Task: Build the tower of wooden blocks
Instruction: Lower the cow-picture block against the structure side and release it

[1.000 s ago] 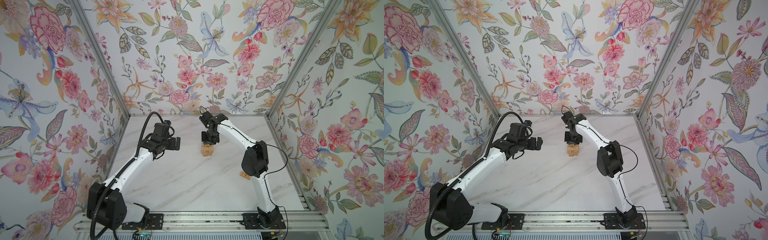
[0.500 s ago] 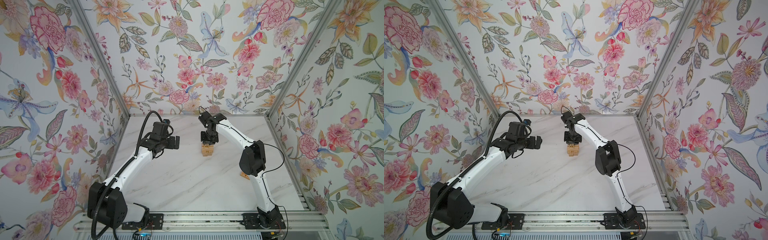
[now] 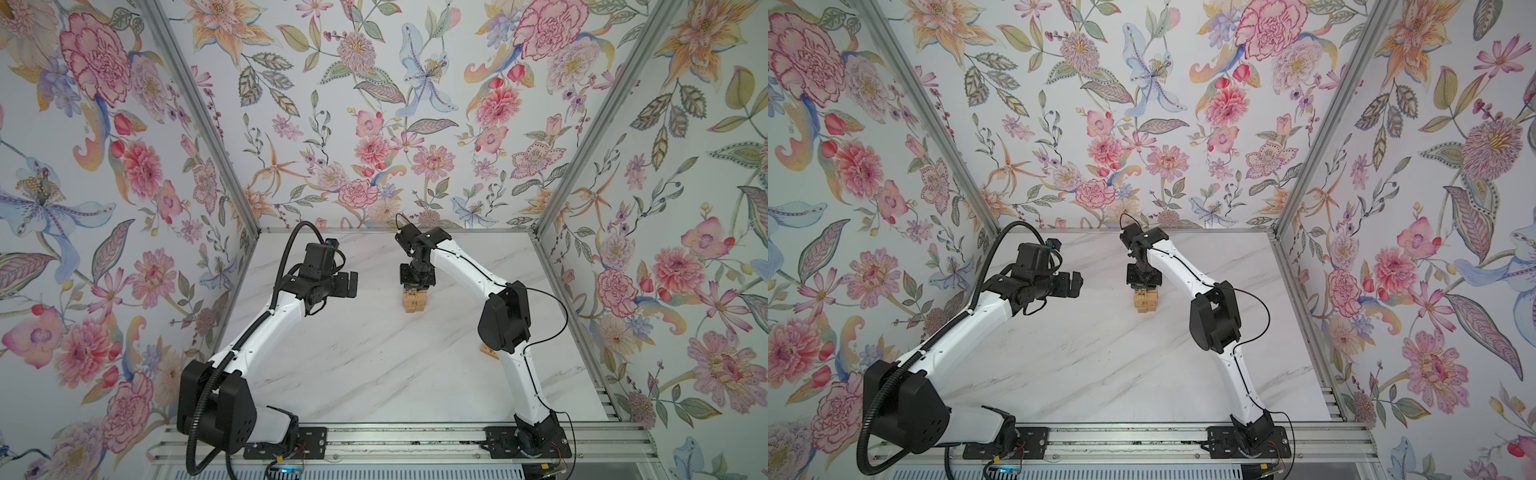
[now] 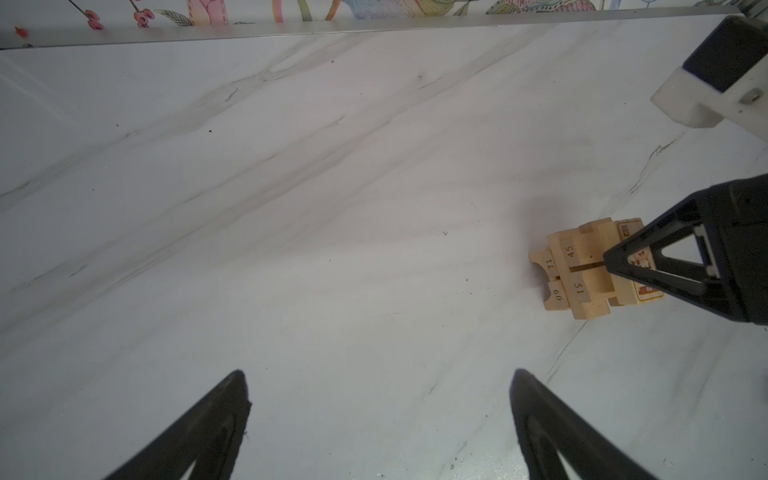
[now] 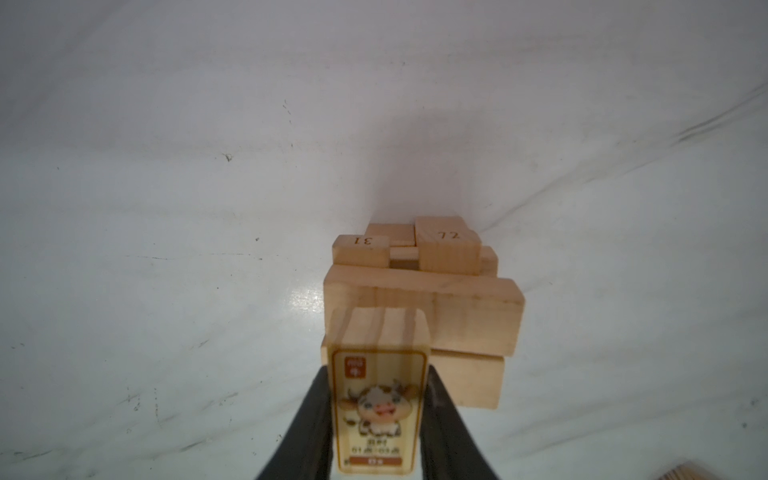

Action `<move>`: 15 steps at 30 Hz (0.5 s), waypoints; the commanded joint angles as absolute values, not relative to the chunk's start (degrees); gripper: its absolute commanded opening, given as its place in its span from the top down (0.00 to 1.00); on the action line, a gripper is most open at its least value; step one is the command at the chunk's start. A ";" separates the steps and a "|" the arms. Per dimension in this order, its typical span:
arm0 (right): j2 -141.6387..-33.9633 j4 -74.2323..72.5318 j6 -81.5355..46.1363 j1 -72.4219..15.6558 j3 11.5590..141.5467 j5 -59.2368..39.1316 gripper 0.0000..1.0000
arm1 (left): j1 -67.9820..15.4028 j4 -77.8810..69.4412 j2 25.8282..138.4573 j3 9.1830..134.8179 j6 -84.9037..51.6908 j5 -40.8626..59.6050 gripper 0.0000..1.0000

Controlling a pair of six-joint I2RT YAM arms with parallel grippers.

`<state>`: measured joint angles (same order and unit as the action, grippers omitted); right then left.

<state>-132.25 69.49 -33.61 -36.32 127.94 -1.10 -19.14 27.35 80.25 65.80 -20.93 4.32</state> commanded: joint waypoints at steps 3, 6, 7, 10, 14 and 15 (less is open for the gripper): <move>-133.35 71.39 -33.06 -36.65 128.94 -1.36 0.69 | -18.41 28.30 80.68 67.79 -20.37 4.67 0.01; -133.18 71.41 -32.94 -36.64 128.82 -1.01 0.51 | -18.38 28.33 80.68 67.82 -20.56 4.66 0.01; -132.92 71.38 -32.81 -36.64 128.85 -0.97 0.44 | -18.37 28.45 80.60 67.91 -20.53 4.66 0.01; -131.83 71.45 -32.79 -36.58 129.56 -0.17 0.32 | -18.34 28.67 80.42 67.97 -20.82 4.65 0.01; -128.38 72.46 -32.39 -35.96 131.61 0.44 0.30 | -18.37 28.59 79.85 68.33 -21.00 4.87 0.01; -126.98 72.88 -32.26 -35.67 131.17 0.99 0.28 | -18.29 28.50 79.74 68.33 -21.01 5.17 0.01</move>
